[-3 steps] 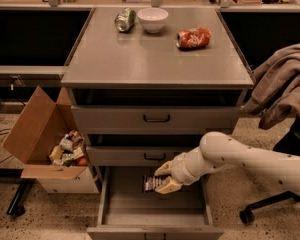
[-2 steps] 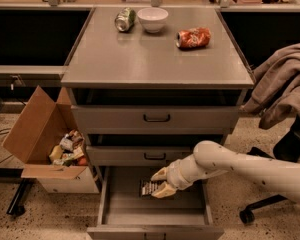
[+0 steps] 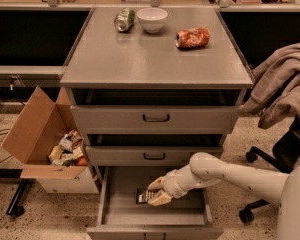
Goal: Place rxbar chocolate into bottom drawer
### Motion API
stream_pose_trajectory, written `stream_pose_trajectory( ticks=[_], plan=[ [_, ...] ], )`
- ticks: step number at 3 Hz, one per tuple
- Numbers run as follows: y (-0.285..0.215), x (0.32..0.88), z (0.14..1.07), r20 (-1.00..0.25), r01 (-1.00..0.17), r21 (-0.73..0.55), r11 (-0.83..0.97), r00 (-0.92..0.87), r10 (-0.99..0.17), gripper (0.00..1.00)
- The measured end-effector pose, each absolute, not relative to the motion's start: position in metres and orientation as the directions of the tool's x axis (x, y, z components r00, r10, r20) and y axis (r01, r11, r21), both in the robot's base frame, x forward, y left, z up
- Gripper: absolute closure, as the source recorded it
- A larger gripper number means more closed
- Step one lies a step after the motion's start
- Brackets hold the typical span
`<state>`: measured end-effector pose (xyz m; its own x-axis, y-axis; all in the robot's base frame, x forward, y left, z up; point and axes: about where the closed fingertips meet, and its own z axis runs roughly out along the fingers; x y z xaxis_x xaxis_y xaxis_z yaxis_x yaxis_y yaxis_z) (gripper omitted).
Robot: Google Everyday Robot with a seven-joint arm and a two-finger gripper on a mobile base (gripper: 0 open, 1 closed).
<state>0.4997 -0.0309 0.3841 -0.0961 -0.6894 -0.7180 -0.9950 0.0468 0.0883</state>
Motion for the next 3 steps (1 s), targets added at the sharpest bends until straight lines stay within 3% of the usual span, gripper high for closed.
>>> stream_pose_trajectory(
  ticks=[3],
  plan=[
    [-0.041, 0.512, 0.328, -0.704, -0.996, 0.067, 0.056, -0.087, -0.705, 1.00]
  ],
)
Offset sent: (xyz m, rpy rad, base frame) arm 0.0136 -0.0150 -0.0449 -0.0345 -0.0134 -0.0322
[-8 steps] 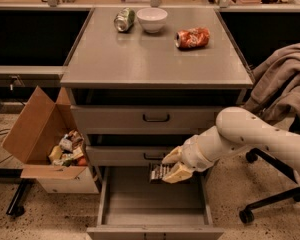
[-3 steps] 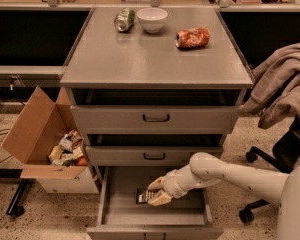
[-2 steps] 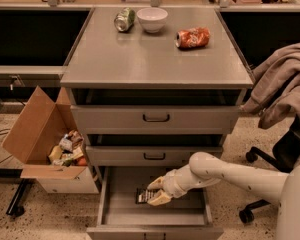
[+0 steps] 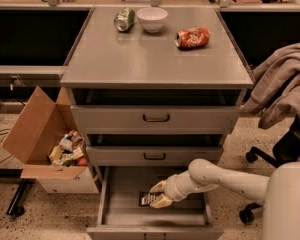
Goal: Place rxbar chocolate into bottom drawer
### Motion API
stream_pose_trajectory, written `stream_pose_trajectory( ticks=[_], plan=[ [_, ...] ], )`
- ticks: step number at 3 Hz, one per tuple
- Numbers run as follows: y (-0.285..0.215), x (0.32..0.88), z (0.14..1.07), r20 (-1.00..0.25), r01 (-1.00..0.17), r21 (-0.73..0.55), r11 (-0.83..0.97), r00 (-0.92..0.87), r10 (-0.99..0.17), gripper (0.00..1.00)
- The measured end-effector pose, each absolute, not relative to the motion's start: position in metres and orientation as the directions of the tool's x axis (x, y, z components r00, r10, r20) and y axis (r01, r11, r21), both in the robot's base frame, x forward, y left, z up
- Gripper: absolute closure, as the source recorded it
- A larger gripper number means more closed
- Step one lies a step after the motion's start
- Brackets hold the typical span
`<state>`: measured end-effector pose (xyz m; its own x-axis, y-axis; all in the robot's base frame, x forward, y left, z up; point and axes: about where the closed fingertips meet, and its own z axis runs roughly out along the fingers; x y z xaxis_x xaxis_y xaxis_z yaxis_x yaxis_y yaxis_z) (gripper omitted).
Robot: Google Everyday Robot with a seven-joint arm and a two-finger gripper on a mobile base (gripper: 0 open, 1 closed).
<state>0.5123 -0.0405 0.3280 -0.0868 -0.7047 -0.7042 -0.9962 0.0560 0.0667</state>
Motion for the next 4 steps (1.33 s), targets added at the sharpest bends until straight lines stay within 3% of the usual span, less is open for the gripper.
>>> stream_pose_trajectory(
  ticks=[4],
  plan=[
    [-0.052, 0.547, 0.173, -0.717, -0.985, 0.108, 0.134, -0.171, -0.675, 0.96]
  ],
)
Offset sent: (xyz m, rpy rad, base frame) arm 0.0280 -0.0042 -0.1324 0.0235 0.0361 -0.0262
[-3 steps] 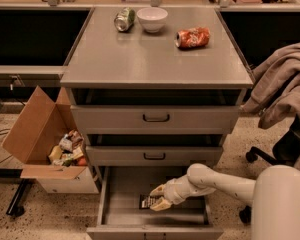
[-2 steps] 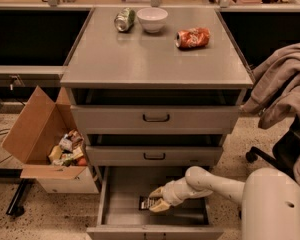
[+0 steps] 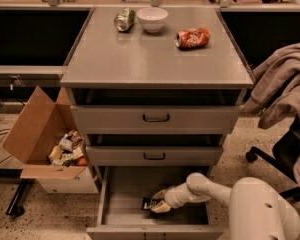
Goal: Place rxbar chocolate into bottom drawer
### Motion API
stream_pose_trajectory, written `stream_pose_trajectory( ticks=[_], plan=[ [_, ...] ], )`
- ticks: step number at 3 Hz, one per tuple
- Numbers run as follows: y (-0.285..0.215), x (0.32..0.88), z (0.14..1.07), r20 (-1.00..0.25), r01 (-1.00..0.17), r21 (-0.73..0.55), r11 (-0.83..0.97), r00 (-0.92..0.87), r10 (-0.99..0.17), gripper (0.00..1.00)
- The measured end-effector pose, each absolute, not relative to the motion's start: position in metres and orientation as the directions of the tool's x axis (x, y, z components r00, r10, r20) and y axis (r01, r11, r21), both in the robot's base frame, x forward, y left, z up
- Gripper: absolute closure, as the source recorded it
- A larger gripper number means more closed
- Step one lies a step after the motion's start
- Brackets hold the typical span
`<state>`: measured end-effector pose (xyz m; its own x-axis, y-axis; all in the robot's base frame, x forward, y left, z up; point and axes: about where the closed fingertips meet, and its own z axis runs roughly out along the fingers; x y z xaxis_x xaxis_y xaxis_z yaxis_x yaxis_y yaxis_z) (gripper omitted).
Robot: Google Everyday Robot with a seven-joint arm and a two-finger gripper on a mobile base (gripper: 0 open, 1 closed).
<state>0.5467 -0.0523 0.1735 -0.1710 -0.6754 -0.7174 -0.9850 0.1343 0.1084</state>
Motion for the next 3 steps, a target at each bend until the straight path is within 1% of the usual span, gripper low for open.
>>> stream_pose_trajectory(
  ticks=[2, 3],
  plan=[
    [-0.0603, 0.5620, 0.1458, -0.720, -0.973, 0.123, 0.194, -0.223, -0.657, 0.50],
    [-0.0606, 0.5628, 0.1451, -0.720, -0.973, 0.123, 0.196, -0.224, -0.657, 0.19]
  ],
)
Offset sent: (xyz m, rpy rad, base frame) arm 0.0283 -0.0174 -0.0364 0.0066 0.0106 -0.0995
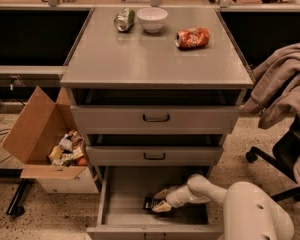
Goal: Place rxbar chocolate into bottom drawer
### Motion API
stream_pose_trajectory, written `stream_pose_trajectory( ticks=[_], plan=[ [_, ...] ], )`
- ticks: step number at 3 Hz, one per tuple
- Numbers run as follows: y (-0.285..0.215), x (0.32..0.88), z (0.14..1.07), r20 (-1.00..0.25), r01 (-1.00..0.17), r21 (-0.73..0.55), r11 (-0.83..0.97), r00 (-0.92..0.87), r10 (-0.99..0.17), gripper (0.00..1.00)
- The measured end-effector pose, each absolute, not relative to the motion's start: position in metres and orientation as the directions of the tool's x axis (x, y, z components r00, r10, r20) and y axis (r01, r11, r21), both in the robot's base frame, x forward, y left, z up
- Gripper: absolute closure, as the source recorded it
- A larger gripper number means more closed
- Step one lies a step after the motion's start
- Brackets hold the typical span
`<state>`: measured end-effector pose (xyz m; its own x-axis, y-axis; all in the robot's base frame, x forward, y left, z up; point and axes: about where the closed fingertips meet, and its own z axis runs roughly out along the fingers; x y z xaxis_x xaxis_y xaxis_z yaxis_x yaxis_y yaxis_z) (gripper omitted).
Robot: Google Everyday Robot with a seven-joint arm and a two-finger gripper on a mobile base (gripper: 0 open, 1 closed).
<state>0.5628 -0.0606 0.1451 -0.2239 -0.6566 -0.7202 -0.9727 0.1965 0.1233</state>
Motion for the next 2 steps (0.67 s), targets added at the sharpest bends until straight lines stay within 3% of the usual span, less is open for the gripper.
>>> stream_pose_trajectory(
  ticks=[1, 2],
  plan=[
    [-0.0605, 0.5627, 0.1450, -0.720, -0.973, 0.123, 0.196, -0.224, -0.657, 0.00],
    [-0.0605, 0.5627, 0.1450, -0.720, -0.973, 0.123, 0.196, -0.224, -0.657, 0.00]
  ],
)
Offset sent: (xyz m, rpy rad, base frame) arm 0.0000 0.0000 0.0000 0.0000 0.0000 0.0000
